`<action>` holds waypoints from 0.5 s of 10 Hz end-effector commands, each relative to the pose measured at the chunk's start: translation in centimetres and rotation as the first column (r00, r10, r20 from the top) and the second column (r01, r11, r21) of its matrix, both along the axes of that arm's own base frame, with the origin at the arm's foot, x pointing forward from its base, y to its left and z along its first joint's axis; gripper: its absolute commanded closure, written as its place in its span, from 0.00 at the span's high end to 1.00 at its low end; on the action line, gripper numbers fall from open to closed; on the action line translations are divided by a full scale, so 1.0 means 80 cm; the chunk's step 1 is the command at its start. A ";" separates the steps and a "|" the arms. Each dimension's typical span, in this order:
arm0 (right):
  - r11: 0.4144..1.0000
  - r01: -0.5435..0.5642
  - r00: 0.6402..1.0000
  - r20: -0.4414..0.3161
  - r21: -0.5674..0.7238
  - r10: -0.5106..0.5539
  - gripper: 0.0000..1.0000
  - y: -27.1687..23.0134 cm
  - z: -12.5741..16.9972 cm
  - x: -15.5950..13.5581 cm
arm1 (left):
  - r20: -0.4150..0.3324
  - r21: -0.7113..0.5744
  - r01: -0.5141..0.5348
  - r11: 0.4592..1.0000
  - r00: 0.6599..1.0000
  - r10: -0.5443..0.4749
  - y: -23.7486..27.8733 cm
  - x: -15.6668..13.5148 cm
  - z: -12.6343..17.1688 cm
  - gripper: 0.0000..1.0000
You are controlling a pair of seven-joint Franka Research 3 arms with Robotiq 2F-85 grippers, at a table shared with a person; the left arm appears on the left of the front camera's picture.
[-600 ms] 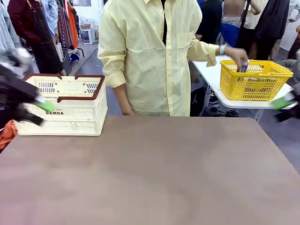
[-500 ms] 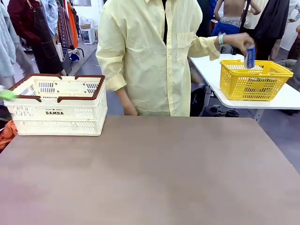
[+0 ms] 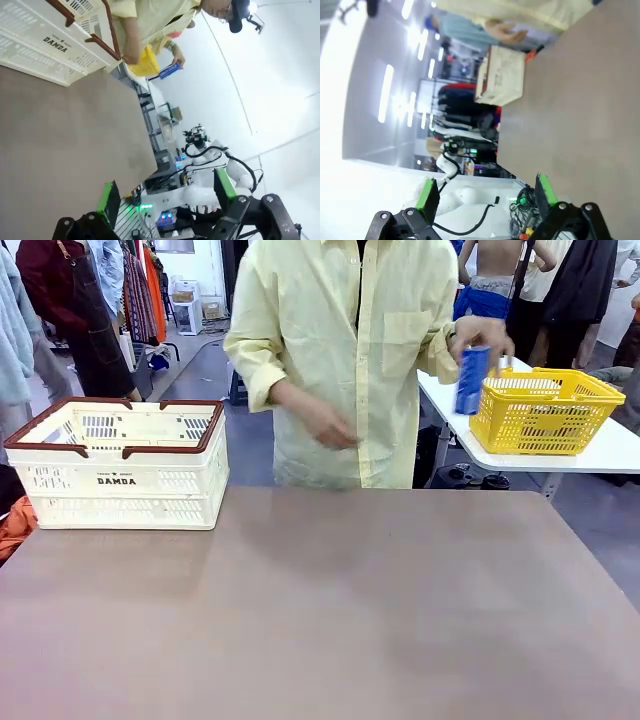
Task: Place the drinks into the Shopping basket.
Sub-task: Pick up one drink and place it into the Shopping basket.
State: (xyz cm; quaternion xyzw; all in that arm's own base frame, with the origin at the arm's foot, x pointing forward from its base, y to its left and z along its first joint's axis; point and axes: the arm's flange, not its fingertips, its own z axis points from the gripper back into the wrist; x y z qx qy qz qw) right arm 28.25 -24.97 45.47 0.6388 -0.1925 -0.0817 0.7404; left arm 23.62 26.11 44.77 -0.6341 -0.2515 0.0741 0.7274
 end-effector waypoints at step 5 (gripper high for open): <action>1.000 0.000 1.000 0.000 0.000 0.000 1.00 0.000 0.000 0.000 | 0.000 0.000 0.000 1.000 1.000 0.000 0.000 0.000 0.000 1.00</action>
